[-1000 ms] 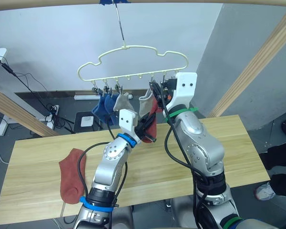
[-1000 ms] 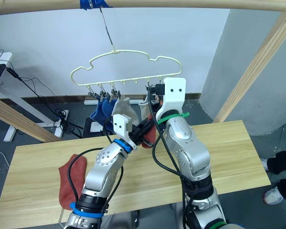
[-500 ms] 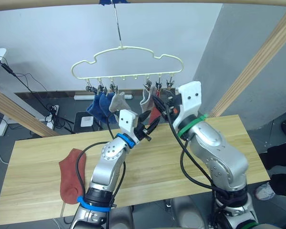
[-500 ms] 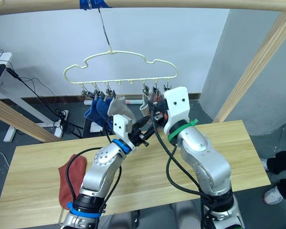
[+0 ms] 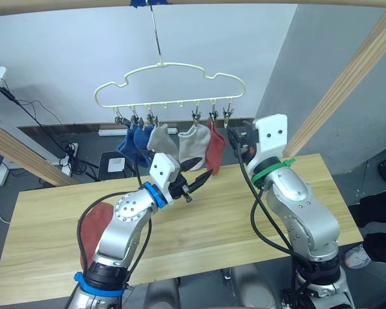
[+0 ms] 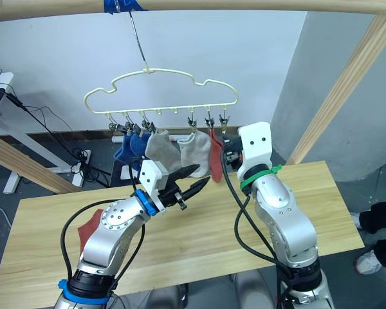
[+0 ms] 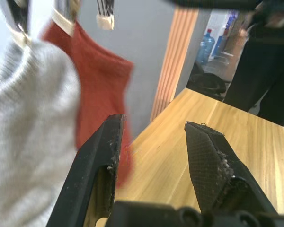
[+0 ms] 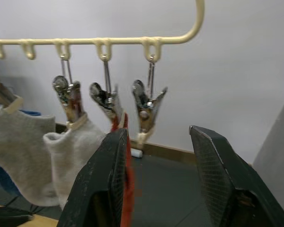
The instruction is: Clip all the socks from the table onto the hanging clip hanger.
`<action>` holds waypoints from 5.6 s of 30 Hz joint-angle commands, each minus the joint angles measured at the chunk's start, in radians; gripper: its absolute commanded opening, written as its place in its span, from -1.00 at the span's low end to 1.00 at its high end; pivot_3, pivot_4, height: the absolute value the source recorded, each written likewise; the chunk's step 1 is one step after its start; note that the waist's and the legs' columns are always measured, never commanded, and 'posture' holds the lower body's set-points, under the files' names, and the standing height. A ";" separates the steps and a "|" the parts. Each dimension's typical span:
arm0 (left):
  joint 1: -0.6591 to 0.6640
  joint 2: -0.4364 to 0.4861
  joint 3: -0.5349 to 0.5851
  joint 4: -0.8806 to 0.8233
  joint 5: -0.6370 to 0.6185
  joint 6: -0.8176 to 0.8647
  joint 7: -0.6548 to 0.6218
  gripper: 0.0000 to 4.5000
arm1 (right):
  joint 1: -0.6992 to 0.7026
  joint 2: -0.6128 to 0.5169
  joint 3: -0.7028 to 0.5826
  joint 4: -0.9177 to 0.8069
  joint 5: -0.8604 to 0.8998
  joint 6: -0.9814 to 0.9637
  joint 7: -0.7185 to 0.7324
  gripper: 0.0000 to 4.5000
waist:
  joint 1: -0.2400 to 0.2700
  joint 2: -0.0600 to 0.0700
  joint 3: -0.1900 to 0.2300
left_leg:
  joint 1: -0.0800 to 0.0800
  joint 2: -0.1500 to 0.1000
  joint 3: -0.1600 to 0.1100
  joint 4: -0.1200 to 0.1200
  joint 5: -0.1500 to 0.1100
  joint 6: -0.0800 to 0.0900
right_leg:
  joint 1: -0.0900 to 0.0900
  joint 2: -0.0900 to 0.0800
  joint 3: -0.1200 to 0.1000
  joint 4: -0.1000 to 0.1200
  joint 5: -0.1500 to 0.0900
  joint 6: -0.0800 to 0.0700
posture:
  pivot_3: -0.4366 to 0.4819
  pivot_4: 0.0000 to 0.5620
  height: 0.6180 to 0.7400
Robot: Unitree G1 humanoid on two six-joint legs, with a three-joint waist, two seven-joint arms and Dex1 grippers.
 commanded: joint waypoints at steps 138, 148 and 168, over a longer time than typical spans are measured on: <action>-0.018 0.070 0.039 -0.117 -0.034 0.092 0.019 0.01 | -0.305 0.339 -0.096 0.207 0.253 -0.063 -0.396 -1.00 | 0.004 0.000 -0.001 | 0.000 0.000 0.000 0.001 0.000 0.000 | 0.000 -0.001 -0.001 0.002 0.003 -0.005 | -0.38 -0.20 1.00; 0.188 -0.008 0.172 -0.164 -0.024 0.188 0.248 0.17 | -0.308 0.324 -0.088 0.218 0.258 -0.070 -0.388 -1.00 | 0.001 0.001 -0.001 | 0.000 0.000 -0.001 0.001 0.000 0.000 | 0.000 -0.001 -0.001 0.002 0.003 -0.005 | -0.37 -0.18 1.00; 0.436 -0.160 0.643 -0.002 -0.132 0.471 0.597 0.99 | -0.303 0.311 -0.080 0.221 0.268 -0.038 -0.355 -1.00 | 0.009 0.000 -0.001 | 0.000 0.000 -0.001 0.002 0.000 0.000 | 0.000 -0.001 -0.002 0.002 0.001 0.000 | -0.34 -0.13 1.00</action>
